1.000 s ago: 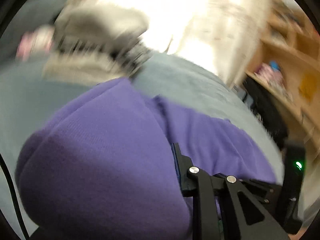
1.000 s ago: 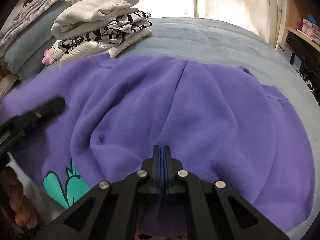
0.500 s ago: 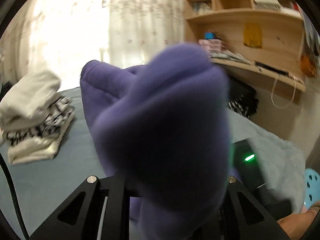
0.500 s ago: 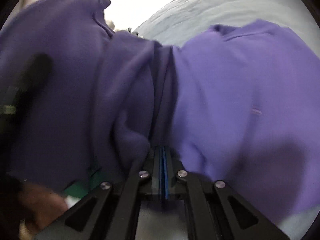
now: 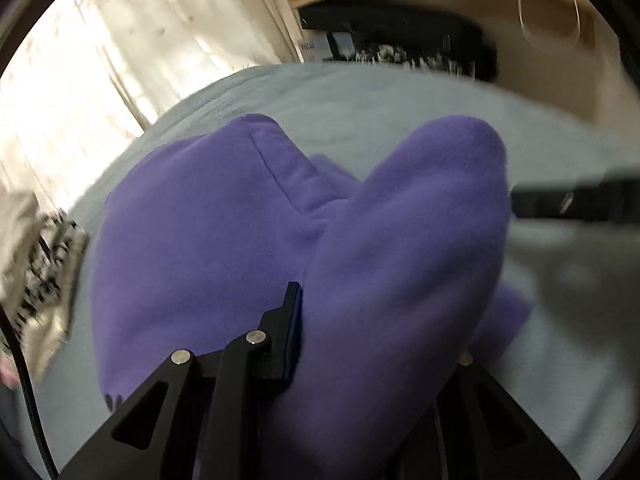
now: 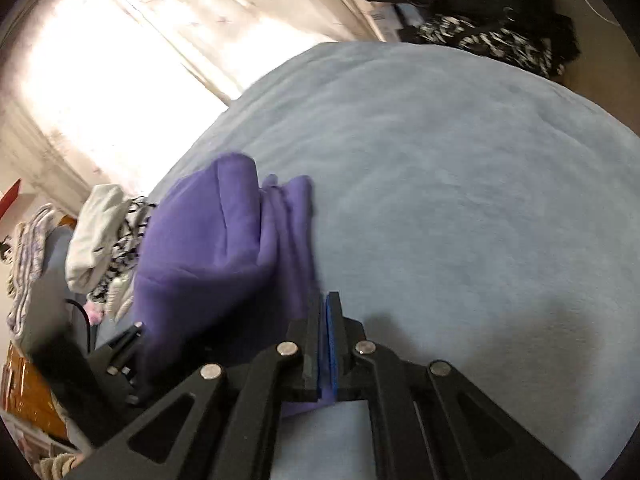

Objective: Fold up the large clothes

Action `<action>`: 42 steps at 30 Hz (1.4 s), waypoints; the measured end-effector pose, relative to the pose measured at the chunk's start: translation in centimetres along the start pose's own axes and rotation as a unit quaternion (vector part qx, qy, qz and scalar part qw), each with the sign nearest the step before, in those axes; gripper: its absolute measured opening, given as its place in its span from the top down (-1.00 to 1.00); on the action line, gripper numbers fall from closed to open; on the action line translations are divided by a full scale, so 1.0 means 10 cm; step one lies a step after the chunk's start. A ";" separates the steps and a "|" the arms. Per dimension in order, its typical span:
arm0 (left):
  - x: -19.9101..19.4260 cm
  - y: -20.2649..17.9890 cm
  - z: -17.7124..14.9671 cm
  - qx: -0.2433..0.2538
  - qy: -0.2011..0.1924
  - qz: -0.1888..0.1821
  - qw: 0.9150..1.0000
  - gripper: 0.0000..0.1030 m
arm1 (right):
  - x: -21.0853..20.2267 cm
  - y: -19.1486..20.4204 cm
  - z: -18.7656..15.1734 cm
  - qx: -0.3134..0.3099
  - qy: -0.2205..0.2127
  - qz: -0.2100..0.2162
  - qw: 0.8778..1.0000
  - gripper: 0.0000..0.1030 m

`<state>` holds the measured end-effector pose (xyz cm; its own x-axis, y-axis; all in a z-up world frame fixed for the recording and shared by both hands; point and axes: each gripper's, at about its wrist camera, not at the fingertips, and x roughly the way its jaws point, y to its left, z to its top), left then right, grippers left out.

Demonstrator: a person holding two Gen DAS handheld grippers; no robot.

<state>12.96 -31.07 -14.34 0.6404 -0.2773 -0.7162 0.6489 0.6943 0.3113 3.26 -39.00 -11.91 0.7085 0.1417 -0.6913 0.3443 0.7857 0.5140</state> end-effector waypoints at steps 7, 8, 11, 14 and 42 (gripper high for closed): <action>-0.10 -0.03 -0.01 0.007 -0.015 0.000 1.000 0.33 | 0.01 -0.03 -0.04 -0.009 0.012 -0.002 1.000 0.93; -0.13 -0.03 -0.01 0.005 -0.015 -0.010 1.000 0.22 | 0.02 -0.08 -0.04 -0.013 0.008 -0.003 1.000 0.93; -0.25 -0.06 -0.04 -0.003 -0.019 -0.044 0.999 -0.25 | 0.00 -0.05 -0.02 -0.021 0.001 -0.005 1.000 0.93; -0.37 -0.01 -0.05 -0.010 -0.027 -0.068 0.997 -0.49 | -0.04 -0.02 0.00 -0.025 -0.001 -0.006 1.000 0.93; -0.37 1.84 -0.30 -0.243 -0.018 -0.021 0.970 -0.51 | 0.16 0.41 0.00 0.024 0.063 0.112 0.991 0.02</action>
<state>21.32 -15.33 -7.85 0.6380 -0.3290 -0.6962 0.4095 0.9107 -0.0551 5.81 -35.56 -10.90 0.6883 0.3856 -0.6145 0.2187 0.6973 0.6826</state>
